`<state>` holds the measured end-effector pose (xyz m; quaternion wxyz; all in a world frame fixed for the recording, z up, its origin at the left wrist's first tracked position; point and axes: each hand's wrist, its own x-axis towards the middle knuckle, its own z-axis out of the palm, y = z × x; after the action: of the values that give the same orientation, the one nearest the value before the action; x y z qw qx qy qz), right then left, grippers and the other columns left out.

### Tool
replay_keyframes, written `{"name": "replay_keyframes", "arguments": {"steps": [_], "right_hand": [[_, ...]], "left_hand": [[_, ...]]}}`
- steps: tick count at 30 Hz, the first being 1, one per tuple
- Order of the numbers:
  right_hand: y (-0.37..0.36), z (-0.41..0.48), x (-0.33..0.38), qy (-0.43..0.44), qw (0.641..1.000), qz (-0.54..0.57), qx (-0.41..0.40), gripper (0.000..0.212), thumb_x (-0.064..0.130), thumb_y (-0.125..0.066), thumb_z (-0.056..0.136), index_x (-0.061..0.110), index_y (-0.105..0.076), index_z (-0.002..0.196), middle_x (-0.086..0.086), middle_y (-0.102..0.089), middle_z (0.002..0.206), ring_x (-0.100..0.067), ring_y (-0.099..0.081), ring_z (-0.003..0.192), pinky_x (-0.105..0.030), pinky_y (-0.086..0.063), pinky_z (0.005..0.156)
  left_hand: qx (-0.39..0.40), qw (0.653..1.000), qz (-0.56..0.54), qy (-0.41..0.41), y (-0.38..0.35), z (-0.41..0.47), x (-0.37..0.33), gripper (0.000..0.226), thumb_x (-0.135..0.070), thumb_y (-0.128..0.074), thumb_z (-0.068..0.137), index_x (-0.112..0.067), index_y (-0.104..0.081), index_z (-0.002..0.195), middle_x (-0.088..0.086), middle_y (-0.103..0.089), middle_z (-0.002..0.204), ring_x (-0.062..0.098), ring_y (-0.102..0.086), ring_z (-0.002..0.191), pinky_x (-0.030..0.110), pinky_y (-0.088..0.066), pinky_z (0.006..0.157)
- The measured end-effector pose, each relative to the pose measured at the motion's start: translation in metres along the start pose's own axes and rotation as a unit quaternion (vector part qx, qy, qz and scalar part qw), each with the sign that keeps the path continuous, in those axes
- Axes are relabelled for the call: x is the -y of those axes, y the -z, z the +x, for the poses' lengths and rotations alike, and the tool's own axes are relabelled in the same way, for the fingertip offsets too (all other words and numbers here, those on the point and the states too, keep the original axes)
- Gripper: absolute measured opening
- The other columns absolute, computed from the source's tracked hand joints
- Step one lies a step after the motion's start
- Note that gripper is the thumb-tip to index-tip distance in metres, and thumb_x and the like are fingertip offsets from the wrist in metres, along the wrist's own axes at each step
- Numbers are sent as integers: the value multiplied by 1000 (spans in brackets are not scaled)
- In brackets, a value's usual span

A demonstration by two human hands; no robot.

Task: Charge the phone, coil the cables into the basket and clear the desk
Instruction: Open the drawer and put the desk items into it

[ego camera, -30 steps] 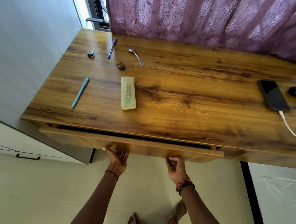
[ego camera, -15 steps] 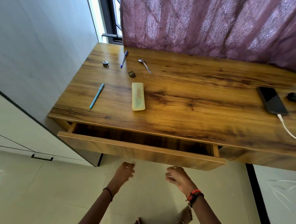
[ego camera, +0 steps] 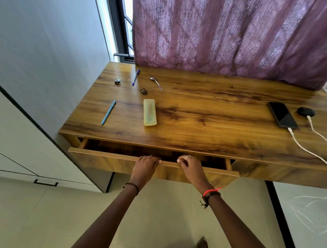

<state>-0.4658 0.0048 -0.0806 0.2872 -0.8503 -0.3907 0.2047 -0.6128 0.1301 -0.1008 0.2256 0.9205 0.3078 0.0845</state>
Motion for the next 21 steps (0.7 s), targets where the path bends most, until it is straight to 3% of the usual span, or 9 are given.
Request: {"name": "replay_keyframes", "arguments": {"steps": [8,18,21], "right_hand": [[-9,-7,-19,-11,1000,-3,22,32,35,-53,92,11,-68,108,-5,-68,106,-14,-55,103,-21,-35,80],[-14,-34,-23,-13,998,18,53,31,34,-54,93,11,-69,106,-6,-67,105,-18,-55,104,-23,-38,80],[-16,-46,-23,-13,998,31,57,32,35,-54,92,12,-69,107,-5,-68,108,-19,-55,106,-26,-39,85]], "left_hand": [[44,997,-46,46,12,-1,-12,26,-27,-48,96,-17,-69,108,2,-71,104,18,-65,96,35,-49,89],[58,992,-70,88,8,-35,-18,25,-27,-51,95,-11,-70,97,6,-69,87,20,-65,82,21,-41,68],[64,992,-63,93,7,-46,-19,25,-27,-51,95,-12,-69,104,8,-71,94,18,-66,84,28,-52,74]]}}
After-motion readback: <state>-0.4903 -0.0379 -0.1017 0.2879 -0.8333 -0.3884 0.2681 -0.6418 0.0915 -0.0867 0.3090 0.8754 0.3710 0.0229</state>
